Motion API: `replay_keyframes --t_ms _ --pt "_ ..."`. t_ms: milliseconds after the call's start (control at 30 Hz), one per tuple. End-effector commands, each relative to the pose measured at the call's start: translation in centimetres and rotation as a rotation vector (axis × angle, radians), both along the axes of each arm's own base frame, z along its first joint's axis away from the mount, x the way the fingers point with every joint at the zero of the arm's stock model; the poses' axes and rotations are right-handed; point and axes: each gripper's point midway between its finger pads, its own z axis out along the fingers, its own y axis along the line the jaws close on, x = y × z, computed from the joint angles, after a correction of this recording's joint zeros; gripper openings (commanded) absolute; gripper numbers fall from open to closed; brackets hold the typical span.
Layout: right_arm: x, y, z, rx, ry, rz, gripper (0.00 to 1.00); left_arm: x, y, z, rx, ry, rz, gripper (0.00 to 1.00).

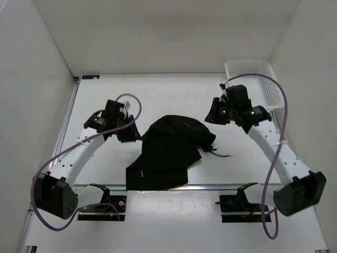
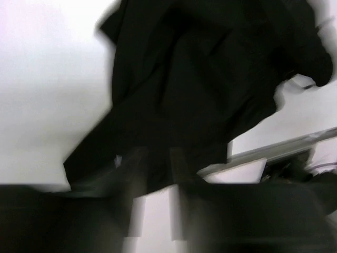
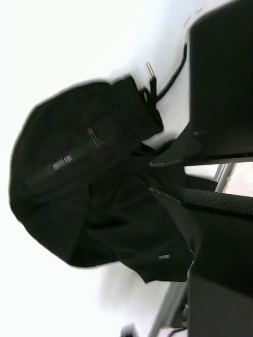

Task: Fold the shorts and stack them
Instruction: Move the shorts to the center of the board, then flatten the shorts out

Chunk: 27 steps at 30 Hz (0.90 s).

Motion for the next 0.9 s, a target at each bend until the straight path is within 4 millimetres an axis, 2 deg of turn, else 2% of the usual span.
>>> replay_keyframes --t_ms 0,33,67,100,133,167,200,267,300,333,400,433,533,633,733,767,800,833,867 --pt "-2.8 0.5 -3.7 -0.004 0.092 -0.020 0.25 -2.9 0.6 -2.1 -0.002 0.061 0.121 0.55" --pt "-3.6 0.6 -4.9 -0.007 0.129 -0.026 0.27 -4.4 0.9 -4.2 -0.005 0.132 0.171 0.70" --pt "-4.2 0.4 -5.7 -0.005 0.154 -0.041 0.45 -4.9 1.1 -4.5 -0.022 0.136 0.194 0.83" --pt "-5.4 0.3 -7.4 -0.008 0.207 -0.057 0.55 -5.5 1.2 -5.3 -0.024 0.165 0.218 0.92" --pt "-6.2 0.6 -8.2 -0.005 0.240 -0.050 0.69 -6.6 1.5 -7.2 -0.018 0.223 0.254 1.00" --pt "-7.0 1.0 -8.7 -0.001 0.253 -0.040 0.81 -7.0 1.4 -7.7 -0.031 0.236 0.256 1.00" --pt "-8.2 1.2 -10.0 0.001 0.308 -0.050 0.93 -7.4 1.4 -8.3 -0.032 0.251 0.252 1.00" --pt "-9.4 2.2 -11.2 0.017 0.351 -0.032 0.98 -8.6 1.6 -10.4 -0.002 0.315 0.257 1.00" --pt "-10.5 2.4 -12.3 0.025 0.392 -0.024 0.98 -8.8 1.7 -11.3 0.013 0.344 0.259 1.00" --pt "-10.8 2.7 -12.7 0.043 0.413 -0.053 0.99 -8.9 1.7 -11.9 0.019 0.363 0.269 1.00" --pt "-11.2 3.2 -14.0 0.075 0.452 -0.065 0.99 -9.6 1.6 -13.2 0.037 0.408 0.257 1.00" --pt "-11.1 3.5 -14.0 0.101 0.460 -0.082 0.99 -9.3 1.6 -13.4 0.041 0.406 0.269 1.00" --pt "-10.3 4.1 -14.6 0.111 0.466 -0.097 0.96 -10.1 2.5 -15.1 0.117 0.436 0.291 1.00" --pt "-9.8 4.6 -15.3 0.114 0.485 -0.101 0.93 -10.2 3.0 -15.8 0.142 0.450 0.310 0.95" --pt "-9.4 5.4 -16.2 0.123 0.516 -0.097 0.85 -10.1 3.1 -16.2 0.152 0.458 0.336 0.79" --pt "-9.5 5.7 -16.5 0.118 0.520 -0.087 0.77 -10.0 3.0 -16.4 0.152 0.459 0.336 0.73" --pt "-9.1 6.2 -16.3 0.134 0.514 -0.077 0.72 -10.1 2.9 -16.4 0.154 0.458 0.327 0.57" --pt "-9.4 6.3 -17.0 0.110 0.527 -0.072 0.62 -10.1 2.9 -16.4 0.154 0.458 0.327 0.45" --pt "-9.3 7.0 -16.8 0.100 0.512 -0.057 0.41 -10.1 3.1 -16.6 0.166 0.461 0.331 0.34"
